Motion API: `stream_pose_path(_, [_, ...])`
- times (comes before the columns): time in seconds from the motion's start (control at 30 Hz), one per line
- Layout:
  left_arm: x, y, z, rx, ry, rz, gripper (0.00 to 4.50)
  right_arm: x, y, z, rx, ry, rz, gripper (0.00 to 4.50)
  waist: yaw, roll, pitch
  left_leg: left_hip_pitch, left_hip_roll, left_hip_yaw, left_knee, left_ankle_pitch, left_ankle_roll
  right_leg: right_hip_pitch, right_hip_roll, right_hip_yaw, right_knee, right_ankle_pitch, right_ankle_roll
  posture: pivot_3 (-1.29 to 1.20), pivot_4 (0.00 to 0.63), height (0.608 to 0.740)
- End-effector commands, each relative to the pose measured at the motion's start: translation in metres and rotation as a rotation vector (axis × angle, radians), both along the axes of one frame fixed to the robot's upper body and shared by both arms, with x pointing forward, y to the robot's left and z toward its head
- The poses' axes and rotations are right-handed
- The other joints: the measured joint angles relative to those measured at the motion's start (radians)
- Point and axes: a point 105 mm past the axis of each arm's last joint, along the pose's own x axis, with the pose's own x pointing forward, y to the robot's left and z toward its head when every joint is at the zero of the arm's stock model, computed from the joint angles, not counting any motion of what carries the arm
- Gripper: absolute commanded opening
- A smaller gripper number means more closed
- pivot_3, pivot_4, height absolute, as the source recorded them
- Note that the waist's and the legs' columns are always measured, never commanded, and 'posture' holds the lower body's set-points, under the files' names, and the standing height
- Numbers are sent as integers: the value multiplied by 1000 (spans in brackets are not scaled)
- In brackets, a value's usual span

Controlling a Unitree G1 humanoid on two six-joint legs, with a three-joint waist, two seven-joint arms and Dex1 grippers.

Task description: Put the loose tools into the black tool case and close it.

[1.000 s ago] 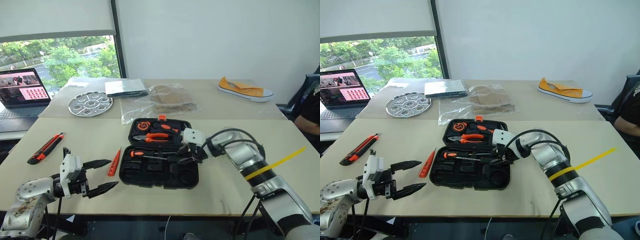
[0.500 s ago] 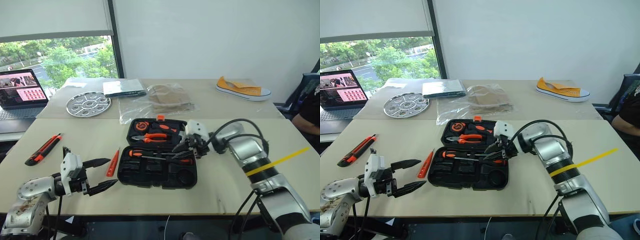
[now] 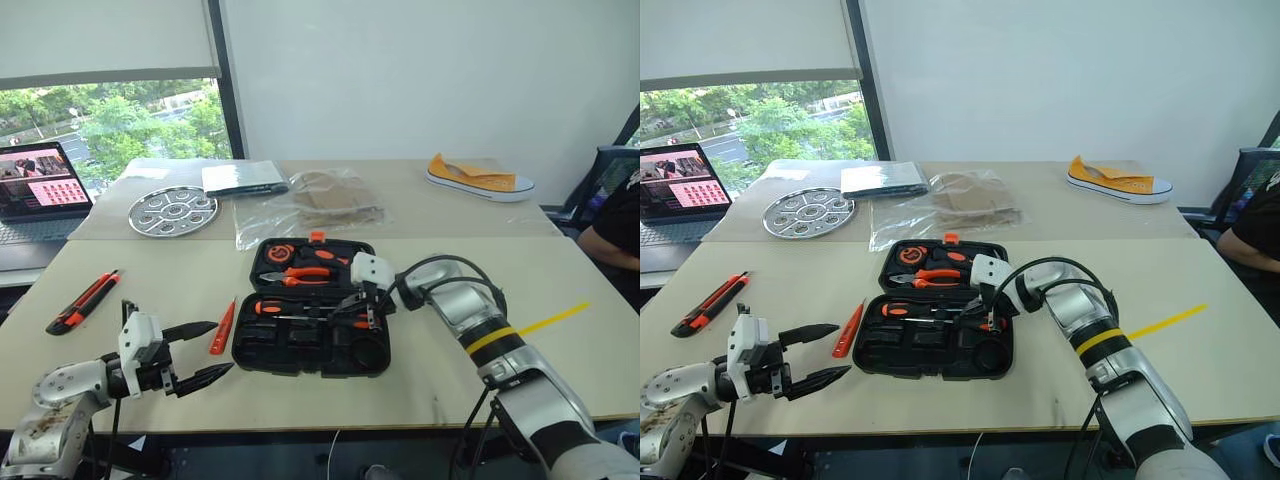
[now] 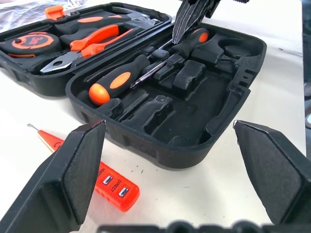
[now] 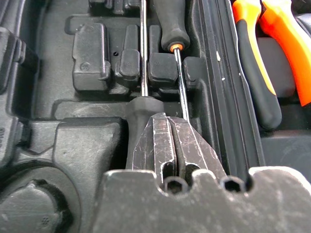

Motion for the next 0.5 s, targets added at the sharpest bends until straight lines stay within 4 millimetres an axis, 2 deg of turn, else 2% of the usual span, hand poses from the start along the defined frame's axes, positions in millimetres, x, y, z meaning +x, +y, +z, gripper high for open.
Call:
stream_pose_path(0.03, [0,12,5,25,-51,65,4500,-11,12,-6,-12,4,63,36,-2,0,0,0,0,0,0,0,0,0,0,0,0,0,0,0,150,740])
stream_pose_path(0.17, [-3,23,3,-3,-69,143,4500,-17,14,20,116,-91,92,36,-3,0,0,0,0,0,-1,-1,-1,-2,1,2,0,0,0,0,150,740])
stream_pose_path(0.23, [-9,38,1,-29,-67,218,4500,-25,5,35,212,-81,55,36,-3,0,0,0,0,0,-2,-1,-1,-3,2,2,0,0,0,0,150,740])
stream_pose_path(0.33, [-27,82,-5,-62,-47,437,4500,-44,-33,38,249,-127,-14,717,2,0,0,-2,0,-1,-4,-2,0,-3,1,2,0,0,0,0,150,740])
stream_pose_path(0.37, [-36,98,-9,-67,-34,520,4500,-51,-42,43,310,-178,-23,1078,6,0,0,-2,0,-1,-4,-3,0,-3,1,2,-1,0,0,0,150,740])
stream_pose_path(0.5, [-66,137,-21,-59,8,717,4500,-78,-74,42,458,-252,-72,2473,21,0,0,-1,0,0,-5,-6,2,-2,1,0,-3,0,1,0,150,740])
